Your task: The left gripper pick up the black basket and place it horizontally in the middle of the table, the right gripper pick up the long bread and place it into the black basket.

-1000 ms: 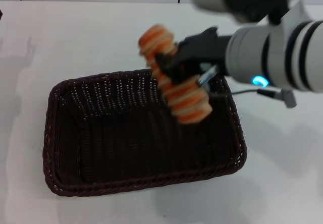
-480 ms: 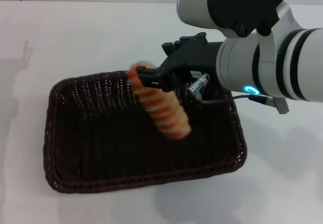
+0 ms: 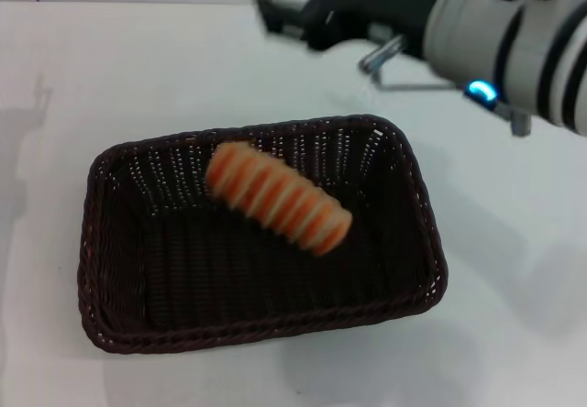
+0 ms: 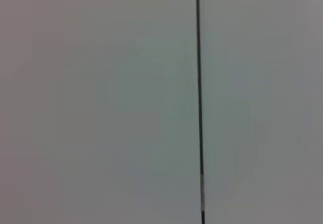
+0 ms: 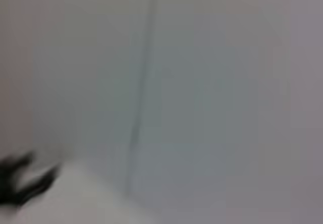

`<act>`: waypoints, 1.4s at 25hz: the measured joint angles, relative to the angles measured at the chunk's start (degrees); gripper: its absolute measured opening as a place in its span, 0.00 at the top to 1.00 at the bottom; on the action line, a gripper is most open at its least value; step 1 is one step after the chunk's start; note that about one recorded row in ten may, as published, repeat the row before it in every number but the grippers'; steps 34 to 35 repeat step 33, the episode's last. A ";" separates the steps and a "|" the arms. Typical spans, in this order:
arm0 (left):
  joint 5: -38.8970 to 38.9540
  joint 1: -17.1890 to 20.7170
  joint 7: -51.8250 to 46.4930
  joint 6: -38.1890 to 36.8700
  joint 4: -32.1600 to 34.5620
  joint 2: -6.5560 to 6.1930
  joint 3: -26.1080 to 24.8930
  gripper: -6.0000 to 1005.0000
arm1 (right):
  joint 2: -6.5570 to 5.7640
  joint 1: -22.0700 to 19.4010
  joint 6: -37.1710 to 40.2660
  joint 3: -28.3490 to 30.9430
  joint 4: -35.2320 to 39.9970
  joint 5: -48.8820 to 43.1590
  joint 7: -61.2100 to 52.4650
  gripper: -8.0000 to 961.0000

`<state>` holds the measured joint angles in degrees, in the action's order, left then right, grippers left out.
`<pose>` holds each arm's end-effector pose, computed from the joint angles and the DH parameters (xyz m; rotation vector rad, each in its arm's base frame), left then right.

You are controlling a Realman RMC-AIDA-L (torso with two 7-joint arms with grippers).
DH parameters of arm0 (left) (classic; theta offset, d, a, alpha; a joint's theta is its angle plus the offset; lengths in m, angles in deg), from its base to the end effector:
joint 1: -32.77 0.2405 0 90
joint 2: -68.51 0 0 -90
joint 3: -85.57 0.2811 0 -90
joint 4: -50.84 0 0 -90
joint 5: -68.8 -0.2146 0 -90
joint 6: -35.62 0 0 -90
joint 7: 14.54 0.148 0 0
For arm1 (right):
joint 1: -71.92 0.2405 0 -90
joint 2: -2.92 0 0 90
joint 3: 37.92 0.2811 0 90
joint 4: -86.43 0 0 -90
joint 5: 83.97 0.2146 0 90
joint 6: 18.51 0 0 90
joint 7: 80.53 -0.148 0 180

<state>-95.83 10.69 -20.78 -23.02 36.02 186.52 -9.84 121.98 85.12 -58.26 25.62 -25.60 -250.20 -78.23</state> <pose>-0.3867 0.3602 0.0362 -1.3467 -0.5576 -0.5848 0.0590 0.3151 -0.0272 -2.2539 0.4085 0.4621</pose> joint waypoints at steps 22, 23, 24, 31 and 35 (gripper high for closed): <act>0.05 0.88 0.17 -0.08 -0.11 -0.06 -0.13 0.24 | 0.27 -17.19 110.55 4.57 69.55 20.30 -4.04 0.21; 0.05 0.88 0.17 -0.08 -0.11 -0.06 -0.13 0.24 | 0.27 -16.45 113.39 4.54 74.37 23.27 -8.99 0.21; 0.08 0.78 0.26 -0.04 0.08 0.03 -0.19 0.24 | 0.27 -16.45 113.39 4.54 74.37 23.27 -8.99 0.21; 0.11 1.23 0.30 0.09 0.10 0.18 -0.22 0.24 | 0.64 -14.92 123.89 1.99 86.01 27.64 -13.85 0.21; 0.11 1.37 0.31 0.08 0.15 0.21 -0.22 0.24 | 0.64 -14.80 124.41 1.87 86.65 27.93 -13.90 0.21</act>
